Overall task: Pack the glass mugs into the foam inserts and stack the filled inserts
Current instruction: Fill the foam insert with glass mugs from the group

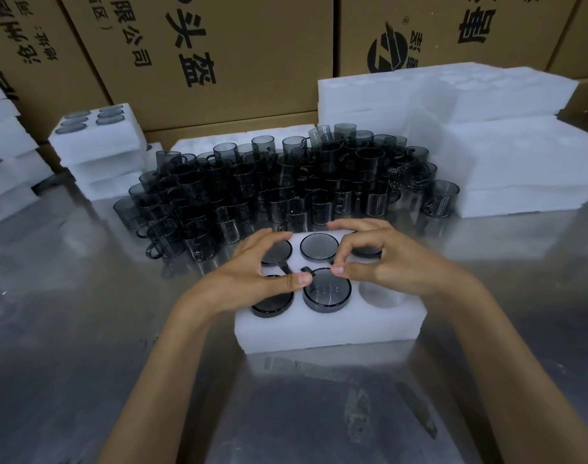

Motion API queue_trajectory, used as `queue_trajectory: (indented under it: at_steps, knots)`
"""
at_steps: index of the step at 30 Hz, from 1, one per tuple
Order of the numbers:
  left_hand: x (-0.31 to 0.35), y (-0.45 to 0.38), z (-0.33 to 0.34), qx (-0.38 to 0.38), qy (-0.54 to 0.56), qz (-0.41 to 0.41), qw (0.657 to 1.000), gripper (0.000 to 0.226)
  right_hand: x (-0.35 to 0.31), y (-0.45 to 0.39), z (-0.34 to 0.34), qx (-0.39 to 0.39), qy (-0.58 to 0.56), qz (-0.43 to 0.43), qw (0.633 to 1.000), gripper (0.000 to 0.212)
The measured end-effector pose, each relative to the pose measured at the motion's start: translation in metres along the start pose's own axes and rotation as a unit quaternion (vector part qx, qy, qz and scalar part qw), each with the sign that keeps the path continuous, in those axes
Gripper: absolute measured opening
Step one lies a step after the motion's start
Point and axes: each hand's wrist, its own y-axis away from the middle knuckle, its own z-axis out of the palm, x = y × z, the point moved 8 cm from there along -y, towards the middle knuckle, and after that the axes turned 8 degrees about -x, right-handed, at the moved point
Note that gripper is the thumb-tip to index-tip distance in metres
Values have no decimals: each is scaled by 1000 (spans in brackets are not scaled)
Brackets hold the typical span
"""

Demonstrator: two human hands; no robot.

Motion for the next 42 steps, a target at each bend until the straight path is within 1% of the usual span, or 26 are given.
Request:
queue_trajectory:
  at_steps: [7, 14, 18, 20, 22, 24, 25, 27, 29, 30, 32, 35, 36, 38, 40, 42]
  knots:
    - [6, 2, 3, -2, -8, -8, 1000, 103, 0, 0, 2, -10, 38, 11, 999, 9]
    - [6, 0, 2, 0, -9, -14, 1000, 102, 2, -5, 4, -28, 45, 28, 998, 10]
    - [5, 1, 0, 15, 0, -6, 1000, 100, 4, -3, 4, -11, 29, 22, 999, 8]
    - [6, 3, 0, 27, 8, 6, 1000, 95, 5, -4, 4, 8, 12, 12, 1000, 8]
    - [8, 3, -5, 58, 38, 35, 997, 83, 6, -5, 0, 39, -46, 0, 998, 8]
    - [7, 2, -17, 117, 76, 62, 988, 61, 9, -4, -7, 92, -163, -12, 982, 7]
    - [3, 2, -25, 163, 77, 69, 981, 49, 14, -3, -11, 125, -207, -12, 970, 7]
    - [-9, 9, -47, 285, 31, 60, 956, 30, 26, 0, -22, 200, -237, 4, 951, 7]
    - [-25, 17, -66, 384, 9, 38, 923, 29, 39, 1, -29, 253, -251, 27, 934, 12]
    - [-35, 19, -73, 412, -1, 20, 911, 32, 44, 2, -30, 272, -259, 37, 926, 16]
    - [-55, 19, -83, 437, -36, -24, 899, 34, 51, 2, -31, 298, -265, 49, 916, 23]
    - [-74, 12, -82, 429, -79, -59, 898, 39, 56, 0, -30, 309, -269, 54, 911, 25]
    - [-78, 10, -80, 425, -93, -62, 898, 38, 58, -1, -29, 308, -270, 55, 911, 26]
    - [-82, 8, -78, 428, -108, -65, 895, 28, 60, -2, -29, 305, -263, 58, 913, 27]
    - [-84, 8, -80, 433, -99, -65, 894, 20, 60, -1, -29, 309, -255, 58, 915, 30]
    - [-78, 11, -81, 444, -81, -43, 891, 15, 59, 0, -30, 314, -253, 52, 913, 31]
